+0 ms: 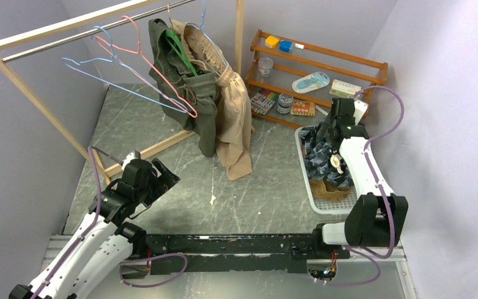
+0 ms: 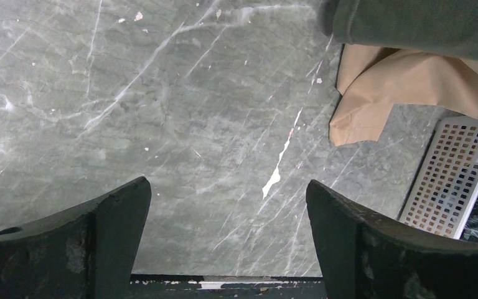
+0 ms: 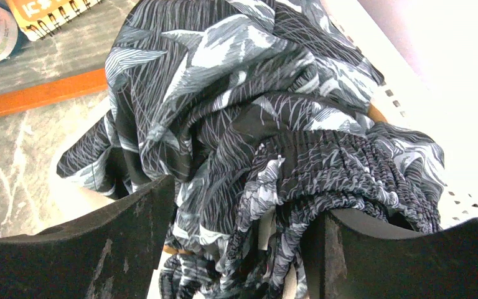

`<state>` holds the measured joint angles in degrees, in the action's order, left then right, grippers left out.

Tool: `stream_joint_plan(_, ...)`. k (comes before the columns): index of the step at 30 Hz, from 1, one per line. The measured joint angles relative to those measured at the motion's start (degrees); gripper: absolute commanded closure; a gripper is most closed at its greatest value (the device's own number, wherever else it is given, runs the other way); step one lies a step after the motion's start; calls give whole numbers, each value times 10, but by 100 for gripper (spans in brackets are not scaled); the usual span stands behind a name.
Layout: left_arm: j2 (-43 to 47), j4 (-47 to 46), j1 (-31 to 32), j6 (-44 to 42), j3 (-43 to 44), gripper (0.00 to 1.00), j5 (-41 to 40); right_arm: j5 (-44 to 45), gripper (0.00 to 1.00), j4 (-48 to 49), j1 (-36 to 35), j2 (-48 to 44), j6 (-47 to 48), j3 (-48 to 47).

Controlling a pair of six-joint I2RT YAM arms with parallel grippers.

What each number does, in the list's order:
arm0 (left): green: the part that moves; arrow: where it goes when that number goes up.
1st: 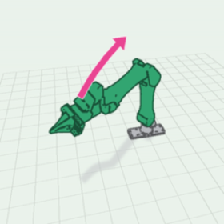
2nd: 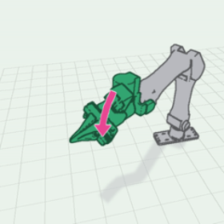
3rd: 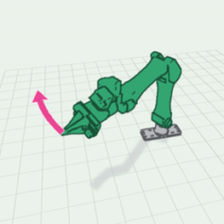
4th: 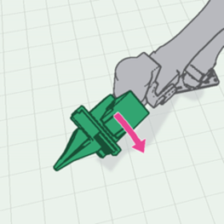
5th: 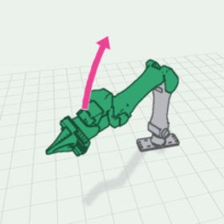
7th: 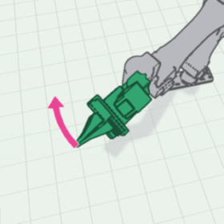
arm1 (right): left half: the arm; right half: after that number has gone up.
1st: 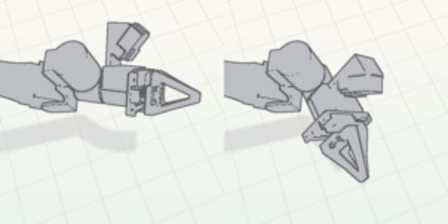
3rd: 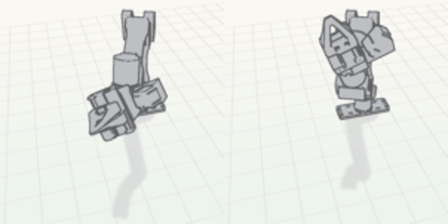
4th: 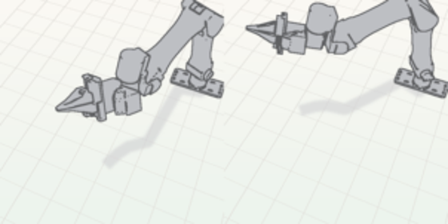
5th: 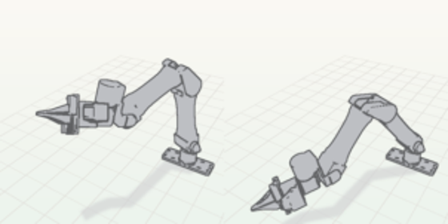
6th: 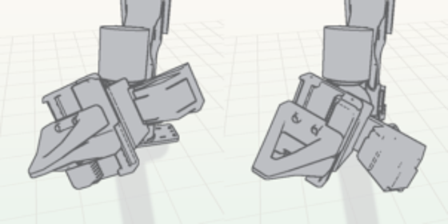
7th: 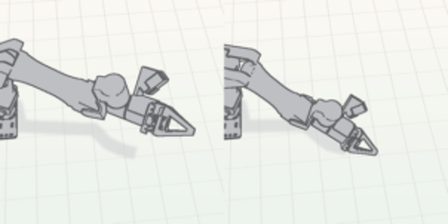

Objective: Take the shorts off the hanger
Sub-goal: Place the shorts in the basket.

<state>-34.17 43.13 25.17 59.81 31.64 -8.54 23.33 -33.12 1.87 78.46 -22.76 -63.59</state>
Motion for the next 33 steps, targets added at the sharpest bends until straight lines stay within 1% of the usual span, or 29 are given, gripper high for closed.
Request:
stream_joint_plan(3,0,0,0,0,0,2,0,0,15,-18,0,-21,1,0)
stream_joint_plan(8,-5,-1,0,0,0,2,0,-3,12,-34,0,-48,7,-11)
stream_joint_plan(10,-9,-1,0,0,0,2,1,-7,14,-45,0,-48,10,-35)
stream_joint_plan(12,-12,-1,0,-1,0,2,1,-12,23,-41,0,-49,12,-47)
stream_joint_plan(13,-12,-1,0,-1,0,2,1,-14,26,-35,0,-50,13,-48)
stream_joint_plan(15,-13,-1,0,-1,0,2,1,-21,35,-22,0,-50,12,-40)
stream_joint_plan(16,-13,-1,0,-1,0,2,1,-27,37,-16,0,-47,11,-35)
stream_joint_plan(19,-12,-1,0,-1,0,2,3,-45,37,-14,0,-10,3,-27)
stream_joint_plan(20,-12,-1,0,-1,0,2,3,-49,35,-8,0,4,0,-21)
stream_joint_plan(22,-12,-1,0,0,0,2,5,-50,34,13,0,17,-8,11)
stream_joint_plan(26,-7,-3,0,0,-3,2,7,-69,38,49,0,36,-11,71)
stream_joint_plan(30,-5,-5,0,-1,-3,2,8,-96,37,77,0,102,3,77)
stream_joint_plan(33,-6,-4,0,-2,-3,2,8,-98,33,75,1,94,12,73)
